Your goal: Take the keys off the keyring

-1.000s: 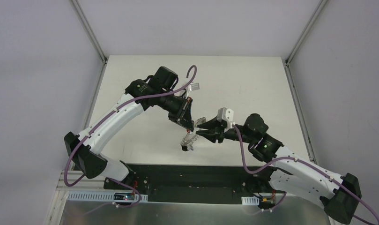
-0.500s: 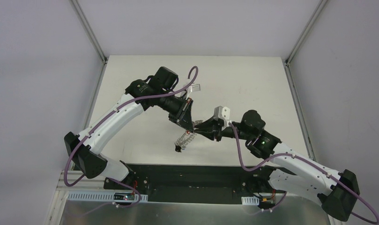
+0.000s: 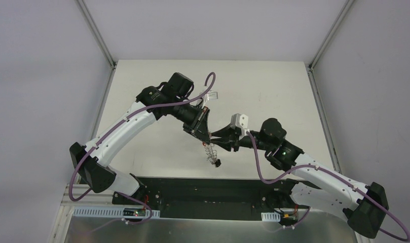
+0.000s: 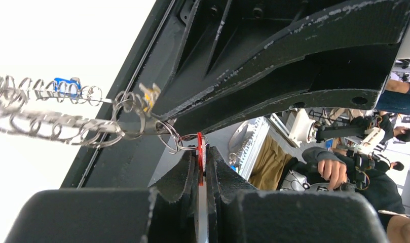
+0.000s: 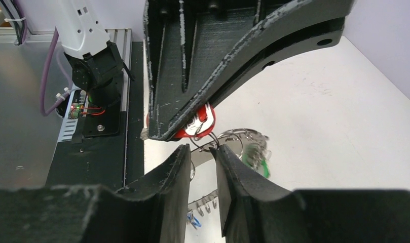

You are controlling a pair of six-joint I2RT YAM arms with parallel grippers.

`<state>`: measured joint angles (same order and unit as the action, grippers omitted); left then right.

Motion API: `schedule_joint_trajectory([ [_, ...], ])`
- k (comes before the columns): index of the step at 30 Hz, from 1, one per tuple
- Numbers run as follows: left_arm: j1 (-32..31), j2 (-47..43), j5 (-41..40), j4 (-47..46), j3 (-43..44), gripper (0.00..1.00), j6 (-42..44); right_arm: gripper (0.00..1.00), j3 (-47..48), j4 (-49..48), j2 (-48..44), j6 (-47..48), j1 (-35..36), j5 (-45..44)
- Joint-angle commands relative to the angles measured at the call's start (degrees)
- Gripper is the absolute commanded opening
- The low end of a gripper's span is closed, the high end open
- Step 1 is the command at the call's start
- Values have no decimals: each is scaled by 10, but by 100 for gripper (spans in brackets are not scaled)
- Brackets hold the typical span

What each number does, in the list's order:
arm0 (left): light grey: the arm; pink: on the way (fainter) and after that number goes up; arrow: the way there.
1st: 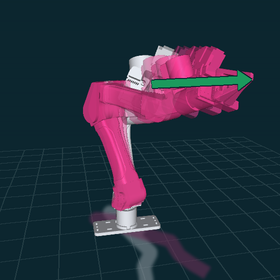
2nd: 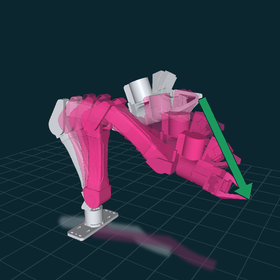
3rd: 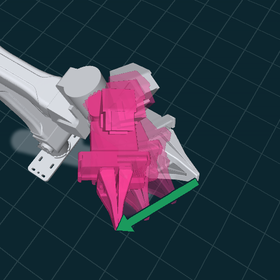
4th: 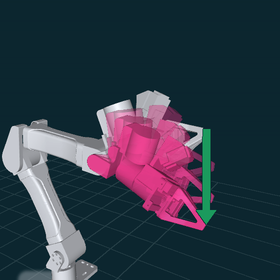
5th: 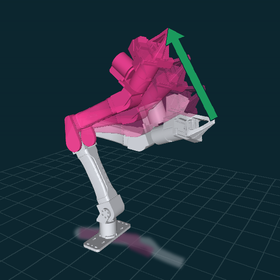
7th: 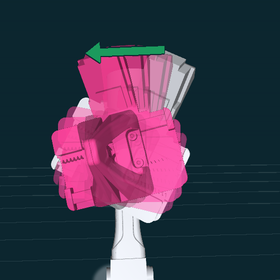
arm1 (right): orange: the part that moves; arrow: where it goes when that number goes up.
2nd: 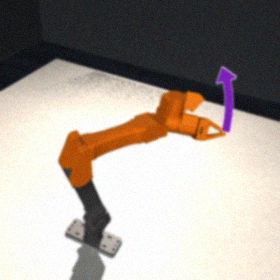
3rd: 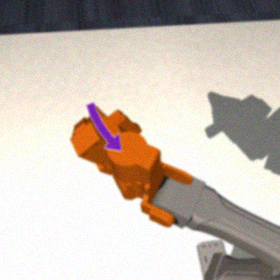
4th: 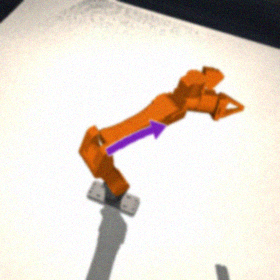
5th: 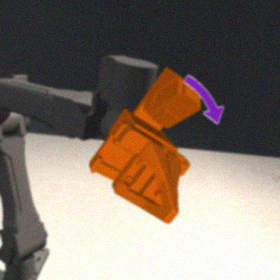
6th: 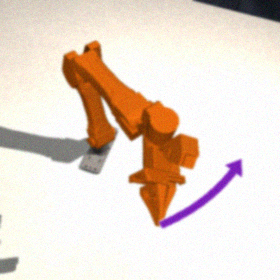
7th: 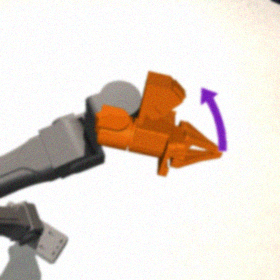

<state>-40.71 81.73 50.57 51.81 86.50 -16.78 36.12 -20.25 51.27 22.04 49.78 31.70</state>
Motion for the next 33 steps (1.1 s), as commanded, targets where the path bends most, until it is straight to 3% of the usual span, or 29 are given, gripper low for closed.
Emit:
schedule_joint_trajectory([
  [1,-7,-16,34,-9,6,0,13,31,19,-20,-8,13,-4,-17],
  [33,-9,-17,36,-9,7,0,17,32,9,-19,-21,5,-13,12],
])
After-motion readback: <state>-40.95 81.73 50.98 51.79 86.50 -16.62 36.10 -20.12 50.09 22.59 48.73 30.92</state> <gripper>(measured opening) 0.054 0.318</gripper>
